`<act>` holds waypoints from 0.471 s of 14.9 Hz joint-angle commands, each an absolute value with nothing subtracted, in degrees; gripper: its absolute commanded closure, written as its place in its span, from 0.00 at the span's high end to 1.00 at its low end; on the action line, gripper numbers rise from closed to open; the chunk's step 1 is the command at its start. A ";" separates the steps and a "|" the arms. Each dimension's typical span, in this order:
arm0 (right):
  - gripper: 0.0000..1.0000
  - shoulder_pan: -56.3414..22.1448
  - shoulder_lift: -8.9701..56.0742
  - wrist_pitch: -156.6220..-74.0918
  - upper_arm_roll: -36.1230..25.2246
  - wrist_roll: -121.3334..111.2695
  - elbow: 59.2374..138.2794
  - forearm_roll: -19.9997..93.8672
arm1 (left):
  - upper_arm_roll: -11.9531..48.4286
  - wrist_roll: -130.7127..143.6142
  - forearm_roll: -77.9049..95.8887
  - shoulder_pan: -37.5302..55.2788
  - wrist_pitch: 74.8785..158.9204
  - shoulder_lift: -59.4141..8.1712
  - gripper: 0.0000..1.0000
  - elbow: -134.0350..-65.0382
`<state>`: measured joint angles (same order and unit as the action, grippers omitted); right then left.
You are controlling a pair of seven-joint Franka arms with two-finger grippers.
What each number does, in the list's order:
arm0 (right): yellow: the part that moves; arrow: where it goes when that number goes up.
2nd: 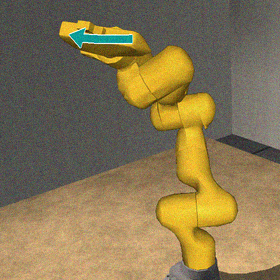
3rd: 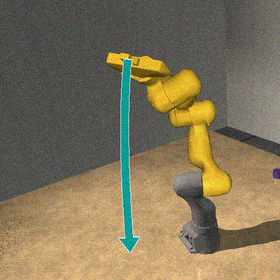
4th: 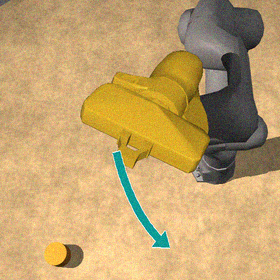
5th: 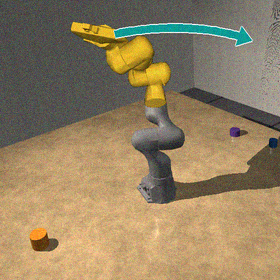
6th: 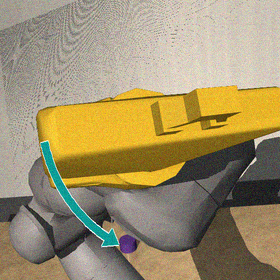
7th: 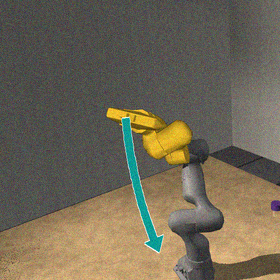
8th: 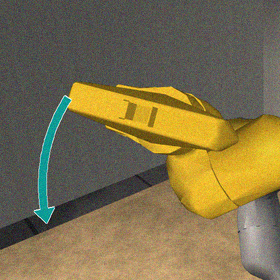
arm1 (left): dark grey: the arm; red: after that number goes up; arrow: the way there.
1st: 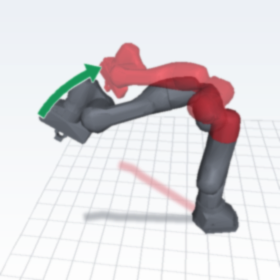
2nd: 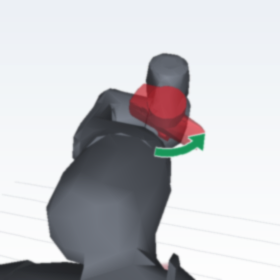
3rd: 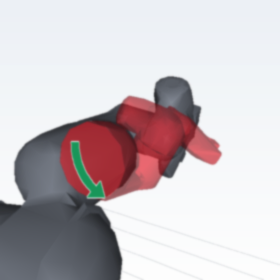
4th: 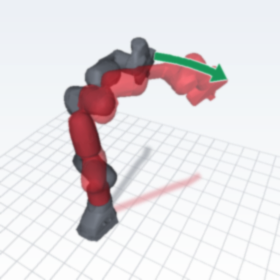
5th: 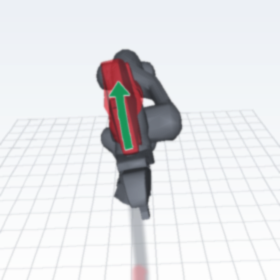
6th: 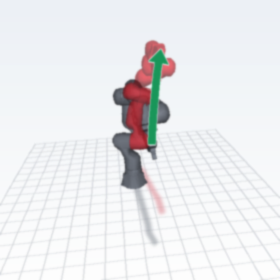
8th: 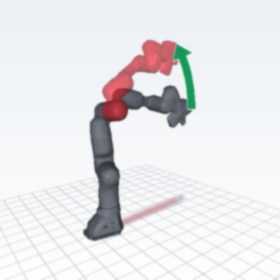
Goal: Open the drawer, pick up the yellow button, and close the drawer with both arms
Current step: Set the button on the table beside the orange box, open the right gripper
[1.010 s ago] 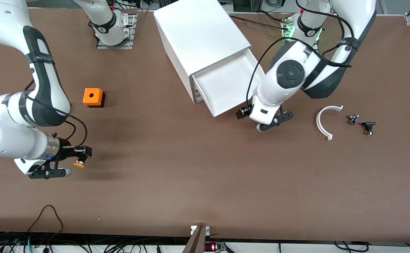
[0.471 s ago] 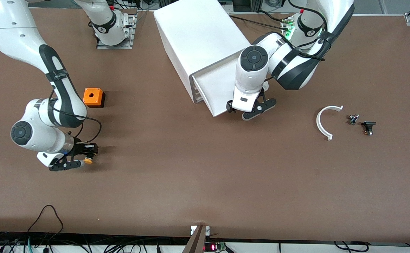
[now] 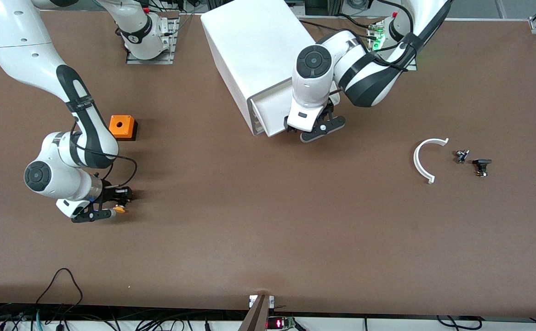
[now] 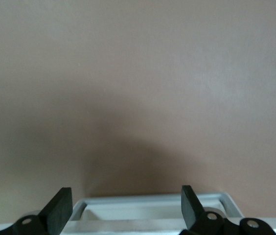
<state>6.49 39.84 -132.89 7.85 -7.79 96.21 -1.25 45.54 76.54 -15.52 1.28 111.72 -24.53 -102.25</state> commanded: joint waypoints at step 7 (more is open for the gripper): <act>0.99 5.72 30.34 -125.95 8.79 -8.00 94.57 -2.20 | 51.15 76.91 -9.85 0.88 110.92 -23.99 0.99 -105.91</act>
<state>5.90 35.18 -128.34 8.41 -7.80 93.62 -1.31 49.25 76.61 -12.17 1.36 111.46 -24.53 -104.78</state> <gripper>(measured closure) 0.004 0.013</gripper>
